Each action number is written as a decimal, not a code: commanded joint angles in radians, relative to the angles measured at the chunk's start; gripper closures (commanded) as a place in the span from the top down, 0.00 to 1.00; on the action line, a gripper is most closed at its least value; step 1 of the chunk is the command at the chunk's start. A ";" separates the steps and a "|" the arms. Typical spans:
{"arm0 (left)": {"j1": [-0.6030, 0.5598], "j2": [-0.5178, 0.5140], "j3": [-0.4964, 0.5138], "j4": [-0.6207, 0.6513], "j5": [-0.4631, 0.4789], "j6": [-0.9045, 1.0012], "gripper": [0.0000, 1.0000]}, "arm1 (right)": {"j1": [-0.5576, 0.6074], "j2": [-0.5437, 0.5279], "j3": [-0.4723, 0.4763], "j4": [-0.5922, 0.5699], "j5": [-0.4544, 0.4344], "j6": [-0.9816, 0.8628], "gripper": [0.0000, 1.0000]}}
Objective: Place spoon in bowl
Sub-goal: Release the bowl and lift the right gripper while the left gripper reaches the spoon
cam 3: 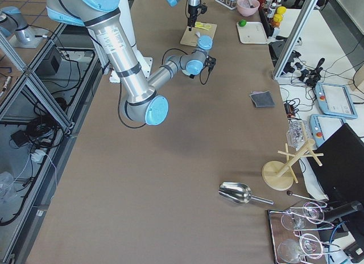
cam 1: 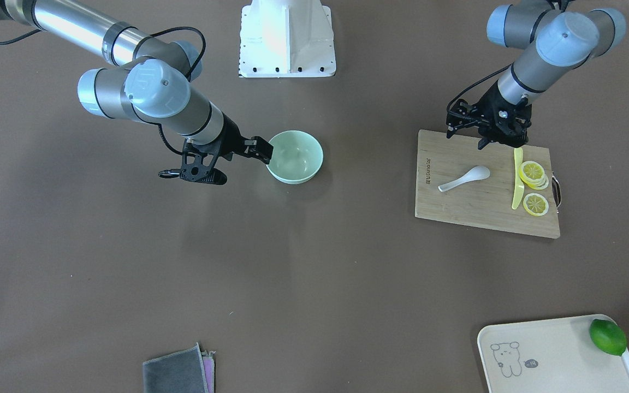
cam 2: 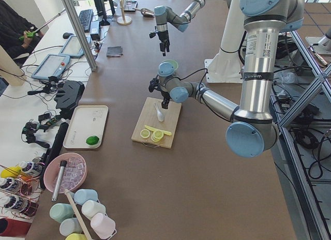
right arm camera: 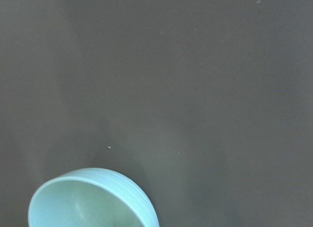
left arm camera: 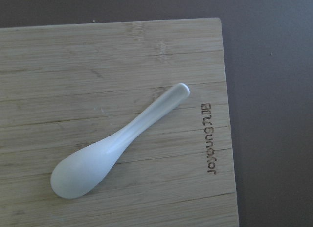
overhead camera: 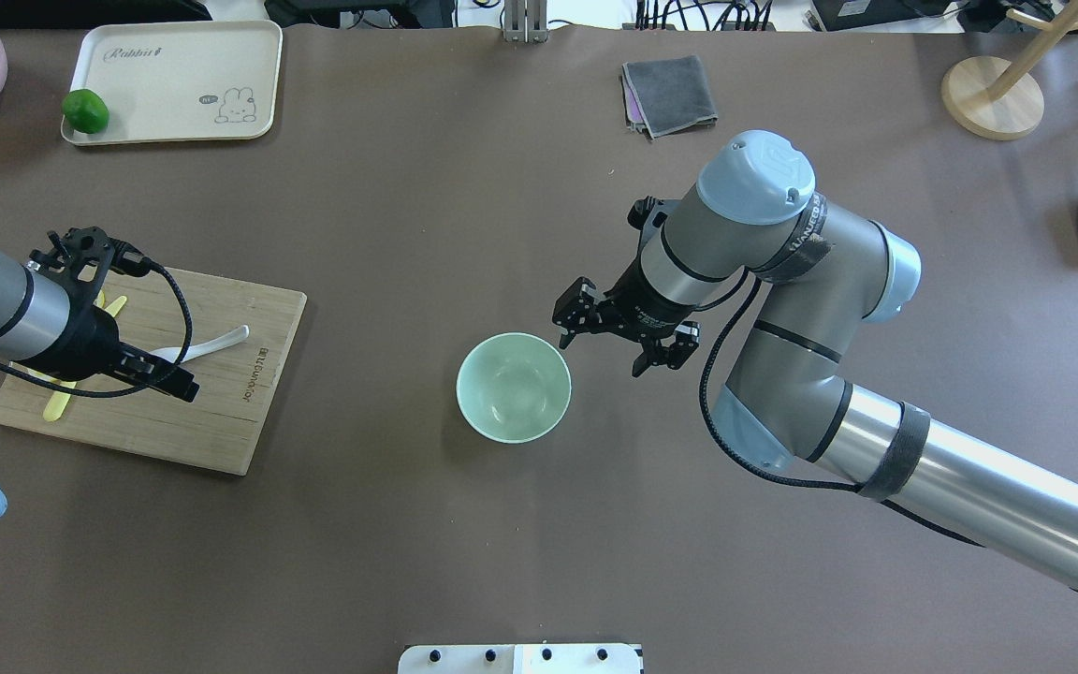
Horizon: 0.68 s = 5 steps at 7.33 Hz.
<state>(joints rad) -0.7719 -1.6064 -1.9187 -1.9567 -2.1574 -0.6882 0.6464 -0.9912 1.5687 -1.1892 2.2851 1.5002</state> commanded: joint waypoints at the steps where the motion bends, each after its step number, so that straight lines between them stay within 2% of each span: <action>1: -0.013 0.002 0.013 0.025 0.053 0.271 0.98 | 0.033 -0.041 0.004 -0.004 0.013 -0.024 1.00; 2: -0.041 0.003 0.004 0.063 0.063 0.377 0.98 | 0.035 -0.061 0.004 -0.004 -0.001 -0.049 1.00; 3: -0.035 0.032 -0.031 0.064 0.182 0.381 0.98 | 0.038 -0.067 0.002 -0.004 -0.004 -0.052 1.00; 4: -0.015 0.045 -0.033 0.055 0.232 0.397 0.98 | 0.044 -0.072 0.005 -0.004 -0.004 -0.052 1.00; 5: 0.020 0.036 -0.019 0.062 0.238 0.511 0.98 | 0.053 -0.079 0.008 -0.004 -0.003 -0.052 1.00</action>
<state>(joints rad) -0.7842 -1.5712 -1.9430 -1.8990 -1.9539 -0.2752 0.6898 -1.0615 1.5738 -1.1934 2.2823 1.4496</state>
